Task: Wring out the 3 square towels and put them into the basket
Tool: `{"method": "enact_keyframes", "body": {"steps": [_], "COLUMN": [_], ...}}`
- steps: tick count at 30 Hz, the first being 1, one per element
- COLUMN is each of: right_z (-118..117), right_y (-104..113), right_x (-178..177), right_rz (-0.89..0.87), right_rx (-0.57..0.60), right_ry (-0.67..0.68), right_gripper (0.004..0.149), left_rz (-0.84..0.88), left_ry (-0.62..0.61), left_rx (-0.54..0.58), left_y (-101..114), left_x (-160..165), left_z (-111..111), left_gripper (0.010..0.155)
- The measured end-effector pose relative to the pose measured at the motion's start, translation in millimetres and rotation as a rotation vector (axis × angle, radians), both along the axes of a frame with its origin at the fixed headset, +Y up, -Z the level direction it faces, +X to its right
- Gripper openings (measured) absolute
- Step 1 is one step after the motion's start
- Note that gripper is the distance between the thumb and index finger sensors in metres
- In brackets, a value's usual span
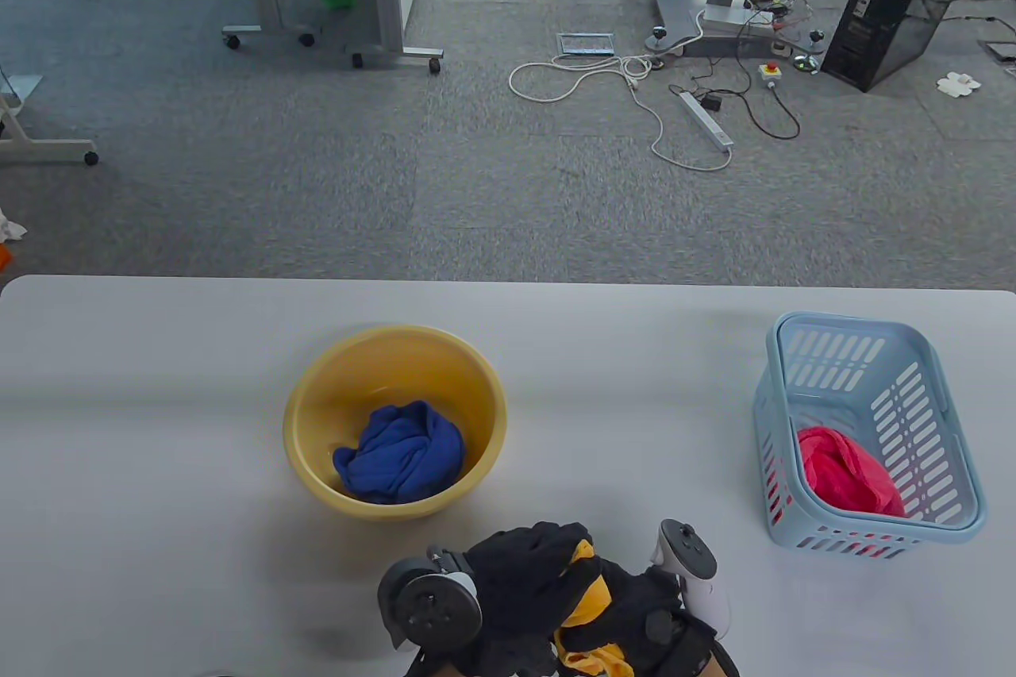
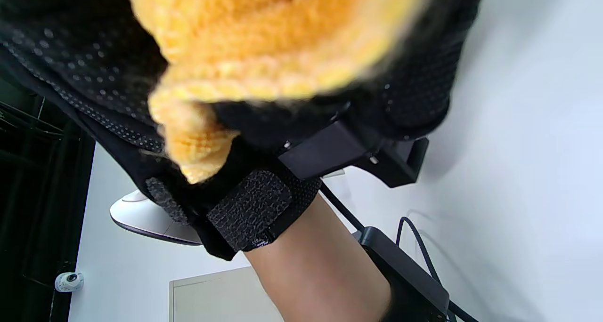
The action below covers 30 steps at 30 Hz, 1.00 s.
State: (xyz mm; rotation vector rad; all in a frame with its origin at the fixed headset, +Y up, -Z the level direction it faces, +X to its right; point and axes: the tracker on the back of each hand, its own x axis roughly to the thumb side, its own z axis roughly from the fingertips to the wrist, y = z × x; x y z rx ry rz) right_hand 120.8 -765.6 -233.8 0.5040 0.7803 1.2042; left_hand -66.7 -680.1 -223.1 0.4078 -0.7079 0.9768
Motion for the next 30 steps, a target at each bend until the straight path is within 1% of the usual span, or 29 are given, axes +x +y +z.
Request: {"method": "enact_keyframes", "body": {"steps": [7, 10, 12, 15, 19, 21, 27, 30], "right_z": [-0.5, -2.0, -2.7, 0.4, 8.1, 11.4, 17.9, 21.0], "right_y": [0.5, 6.3, 14.6, 26.8, 47.5, 52.8, 56.3, 58.5], "right_x": [0.7, 5.0, 10.8, 17.3, 21.0, 20.1, 16.5, 15.4], "right_rz": [0.019, 0.080, 0.170, 0.284, 0.537, 0.598, 0.704, 0.768], "right_rx": [0.008, 0.073, 0.150, 0.227, 0.443, 0.508, 0.591, 0.647], "right_ry": [-0.001, -0.039, -0.096, -0.176, -0.362, -0.420, -0.518, -0.559], "right_gripper": [0.107, 0.107, 0.107, 0.106, 0.105, 0.104, 0.101, 0.097], "left_rz": [0.010, 0.016, 0.025, 0.089, 0.128, 0.147, 0.125, 0.130], "left_ry": [-0.020, -0.008, 0.023, 0.021, 0.041, 0.047, 0.092, 0.100], "left_rx": [-0.007, -0.009, -0.012, -0.077, -0.148, -0.178, -0.286, -0.390], "left_y": [-3.2, -3.2, -4.3, -11.3, -18.1, -19.8, -22.3, -25.1], "left_x": [-0.9, -1.1, -0.7, -1.2, -3.5, -4.2, -7.0, -8.3], "left_z": [-3.0, -3.5, -2.9, -5.7, -7.8, -7.3, -5.5, -5.7], "left_gripper": [0.050, 0.050, 0.051, 0.051, 0.052, 0.053, 0.057, 0.059]}}
